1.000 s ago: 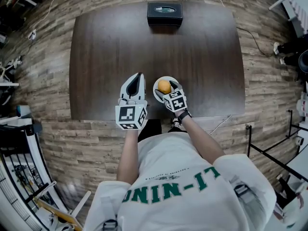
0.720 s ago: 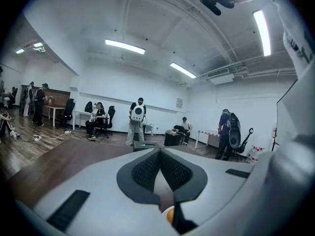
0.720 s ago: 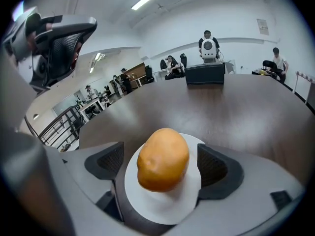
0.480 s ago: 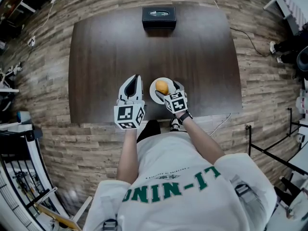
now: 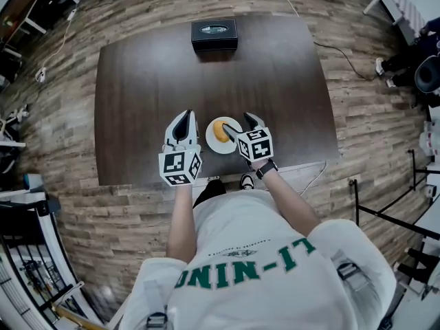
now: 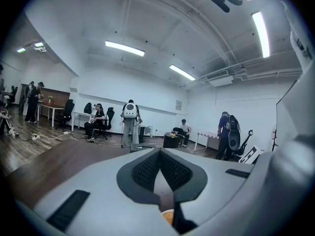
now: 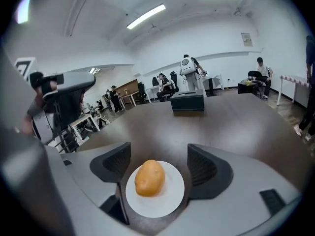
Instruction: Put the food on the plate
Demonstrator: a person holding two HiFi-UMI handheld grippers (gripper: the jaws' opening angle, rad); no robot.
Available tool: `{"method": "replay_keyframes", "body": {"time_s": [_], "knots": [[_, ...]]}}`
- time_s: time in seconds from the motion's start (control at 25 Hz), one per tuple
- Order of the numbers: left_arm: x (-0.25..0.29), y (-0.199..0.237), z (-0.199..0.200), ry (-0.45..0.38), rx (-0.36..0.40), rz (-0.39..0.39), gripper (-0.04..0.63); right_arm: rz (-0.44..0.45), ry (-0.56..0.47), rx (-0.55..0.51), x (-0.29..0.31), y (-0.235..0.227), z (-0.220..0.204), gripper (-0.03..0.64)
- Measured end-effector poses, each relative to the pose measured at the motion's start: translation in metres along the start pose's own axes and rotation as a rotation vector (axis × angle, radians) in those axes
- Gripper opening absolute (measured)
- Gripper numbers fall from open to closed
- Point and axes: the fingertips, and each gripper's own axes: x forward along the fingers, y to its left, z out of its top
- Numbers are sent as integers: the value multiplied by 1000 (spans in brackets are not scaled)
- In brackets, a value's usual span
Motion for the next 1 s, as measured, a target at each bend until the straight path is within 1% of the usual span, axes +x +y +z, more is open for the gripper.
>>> {"method": "replay_keyframes", "body": {"time_s": [0.08,0.24,0.44,0.56,0.72,0.88,1.0], "knots": [[2,-2,2,-5,-2,0,12,-2,-25,5,-9,-3,14,344],[6,-8,8,-10,1,-7,12,-29,-104,-33,-32,-6,48,272],[14,-12,23,-9,4,-18,12,-62,-210,-82,-60,-6,95,221],[21,-14,34,-18,13,-23,12,-58,-271,-84,-69,-6,121,200],[28,-13,43,-26,17,-16,12,-63,-343,-106,-83,-4,151,154],[30,-17,60,-54,19,-29,12,-66,-413,-106,-103,1,178,124],[29,-26,83,-91,36,-42,12,-72,-469,-135,-120,8,200,99]]}}
